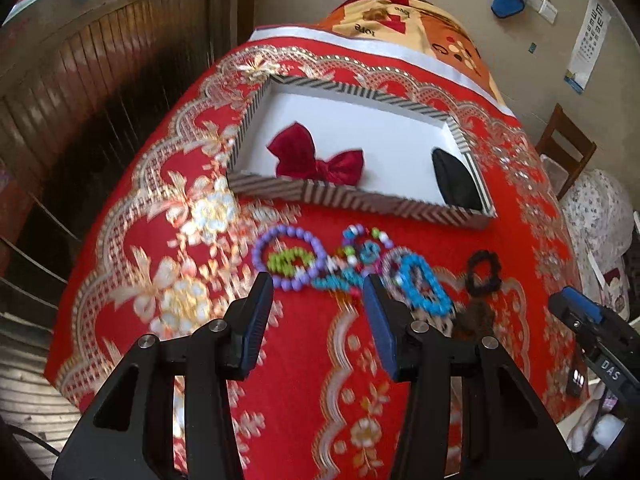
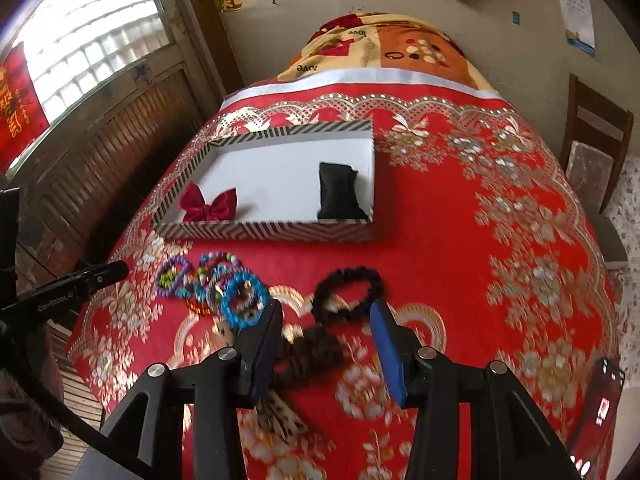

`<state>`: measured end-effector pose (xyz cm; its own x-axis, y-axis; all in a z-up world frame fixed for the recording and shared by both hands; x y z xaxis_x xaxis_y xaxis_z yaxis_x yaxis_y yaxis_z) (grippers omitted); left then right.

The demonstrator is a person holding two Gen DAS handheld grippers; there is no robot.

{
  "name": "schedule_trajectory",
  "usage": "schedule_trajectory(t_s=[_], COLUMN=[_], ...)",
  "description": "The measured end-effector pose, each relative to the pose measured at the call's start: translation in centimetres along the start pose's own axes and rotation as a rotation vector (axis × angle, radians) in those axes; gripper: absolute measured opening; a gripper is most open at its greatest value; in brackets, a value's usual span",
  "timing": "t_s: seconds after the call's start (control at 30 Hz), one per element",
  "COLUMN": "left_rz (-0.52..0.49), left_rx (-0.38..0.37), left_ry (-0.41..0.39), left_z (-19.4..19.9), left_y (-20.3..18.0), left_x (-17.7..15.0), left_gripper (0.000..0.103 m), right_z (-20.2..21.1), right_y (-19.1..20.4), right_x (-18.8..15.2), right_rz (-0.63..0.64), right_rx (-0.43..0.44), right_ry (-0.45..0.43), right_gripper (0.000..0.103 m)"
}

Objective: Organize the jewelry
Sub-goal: 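Withdraw both grippers from the box back toward the remaining hair accessories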

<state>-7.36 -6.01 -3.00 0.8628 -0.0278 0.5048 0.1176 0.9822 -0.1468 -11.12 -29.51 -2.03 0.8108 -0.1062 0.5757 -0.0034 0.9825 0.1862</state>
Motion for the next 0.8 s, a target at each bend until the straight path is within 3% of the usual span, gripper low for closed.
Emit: schedule_trajectory(t_s=[0.3, 0.57, 0.8], left_rz=[0.001, -0.002, 0.003], left_rx=[-0.102, -0.218, -0.221], left_ry=[0.091, 0.187, 0.223], left_z=[-0.4, -2.9, -6.0], left_y=[-3.2, -7.7, -10.0], left_x=[-4.1, -6.2, -6.3], left_gripper=[0.046, 0.046, 0.046], right_z=[0.7, 0.5, -0.9], right_y=[-1.3, -2.3, -3.6], right_x=[-3.8, -5.1, -4.4], right_rz=[-0.024, -0.039, -0.056], right_rx=[-0.001, -0.007, -0.018], right_ry=[0.039, 0.065, 0.067], right_gripper=[0.043, 0.044, 0.044])
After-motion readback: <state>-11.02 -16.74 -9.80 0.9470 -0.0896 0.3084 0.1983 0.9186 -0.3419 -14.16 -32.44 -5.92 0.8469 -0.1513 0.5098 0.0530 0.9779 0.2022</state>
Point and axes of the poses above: each gripper's, at about its wrist camera, not at the fingertips, and z roughly against the way its jaws point, y to its left, x to its top, the point moved 7 cm from there along -z, roughly the way its jaws point
